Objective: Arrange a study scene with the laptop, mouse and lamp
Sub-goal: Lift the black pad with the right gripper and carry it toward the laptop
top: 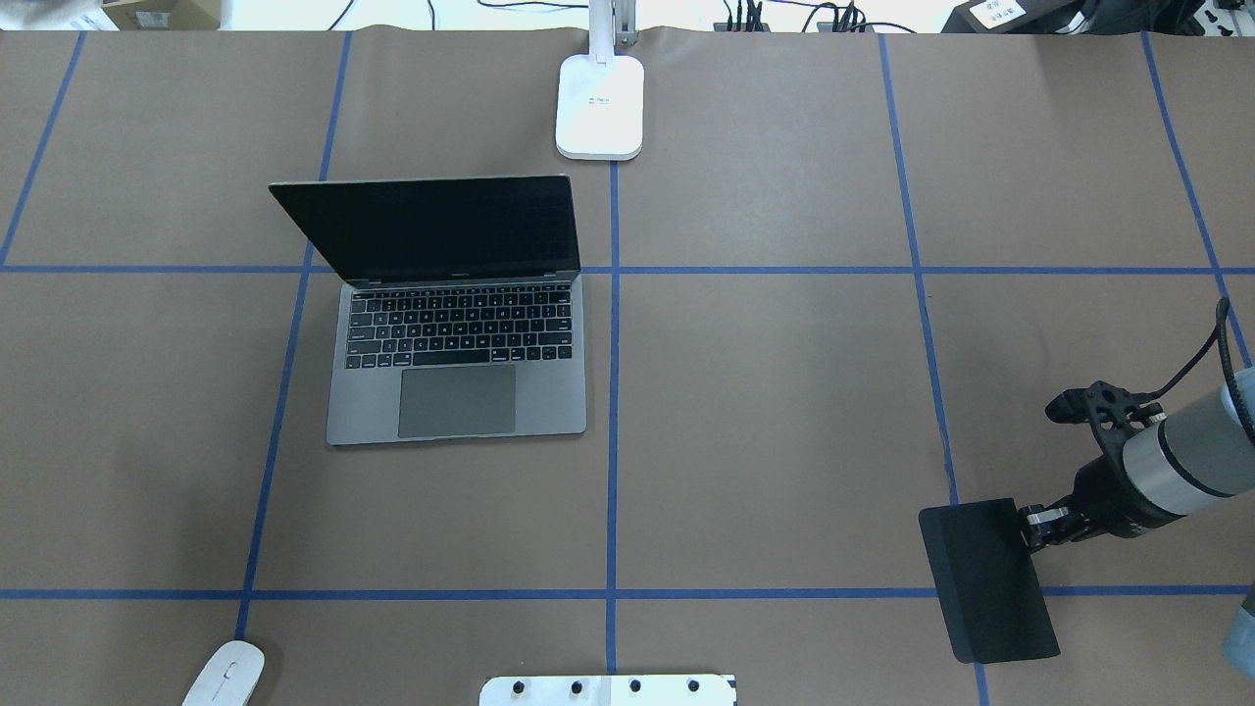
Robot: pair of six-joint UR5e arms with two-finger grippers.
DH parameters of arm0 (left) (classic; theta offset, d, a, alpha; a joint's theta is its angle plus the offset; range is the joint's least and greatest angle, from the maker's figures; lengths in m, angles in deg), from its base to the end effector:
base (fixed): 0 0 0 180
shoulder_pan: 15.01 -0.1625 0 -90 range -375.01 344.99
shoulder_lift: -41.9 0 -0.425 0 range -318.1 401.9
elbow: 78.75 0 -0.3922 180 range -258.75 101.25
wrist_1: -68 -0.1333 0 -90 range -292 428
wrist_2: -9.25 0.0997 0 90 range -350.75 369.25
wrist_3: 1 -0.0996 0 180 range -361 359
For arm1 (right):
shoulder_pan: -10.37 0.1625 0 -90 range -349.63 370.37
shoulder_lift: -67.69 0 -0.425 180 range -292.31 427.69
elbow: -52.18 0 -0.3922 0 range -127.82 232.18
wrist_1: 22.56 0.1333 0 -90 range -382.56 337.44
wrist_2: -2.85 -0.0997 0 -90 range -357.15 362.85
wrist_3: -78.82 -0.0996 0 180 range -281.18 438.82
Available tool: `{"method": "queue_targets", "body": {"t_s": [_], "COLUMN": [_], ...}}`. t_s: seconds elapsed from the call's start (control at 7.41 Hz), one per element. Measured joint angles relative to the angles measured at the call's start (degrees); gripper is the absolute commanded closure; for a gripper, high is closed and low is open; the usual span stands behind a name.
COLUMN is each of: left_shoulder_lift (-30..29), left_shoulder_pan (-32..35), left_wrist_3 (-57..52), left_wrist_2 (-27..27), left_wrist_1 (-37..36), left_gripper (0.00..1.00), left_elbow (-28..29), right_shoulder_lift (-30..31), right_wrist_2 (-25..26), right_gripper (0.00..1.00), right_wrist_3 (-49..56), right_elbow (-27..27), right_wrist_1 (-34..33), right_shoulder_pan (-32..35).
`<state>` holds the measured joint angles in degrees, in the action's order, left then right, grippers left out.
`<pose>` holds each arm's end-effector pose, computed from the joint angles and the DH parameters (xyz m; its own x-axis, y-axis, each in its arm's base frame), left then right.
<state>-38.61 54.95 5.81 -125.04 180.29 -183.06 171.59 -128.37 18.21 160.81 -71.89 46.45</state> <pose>0.0916 -0.4371 0.5668 0.5956 0.4412 -0.6712 -0.2361 0.8949 0.3788 -0.2932 -0.2974 0.5243 0.5257 -0.0736 0.8475 0.2229 0.9734 -0.0537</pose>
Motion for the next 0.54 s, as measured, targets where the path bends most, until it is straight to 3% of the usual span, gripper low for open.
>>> {"method": "queue_targets", "body": {"t_s": [0.54], "left_shoulder_lift": [0.01], "left_shoulder_pan": [0.00], "left_wrist_3": [0.24], "left_wrist_2": [-0.08], "left_wrist_1": [-0.05], "left_gripper": [0.00], "left_elbow": [-0.59], "right_shoulder_lift": [-6.94], "right_wrist_2": [-3.10], "right_gripper": [0.87], "right_wrist_3": [-0.25], "right_elbow": [2.13], "right_wrist_1": [-2.88], "right_shoulder_pan": [11.41]}}
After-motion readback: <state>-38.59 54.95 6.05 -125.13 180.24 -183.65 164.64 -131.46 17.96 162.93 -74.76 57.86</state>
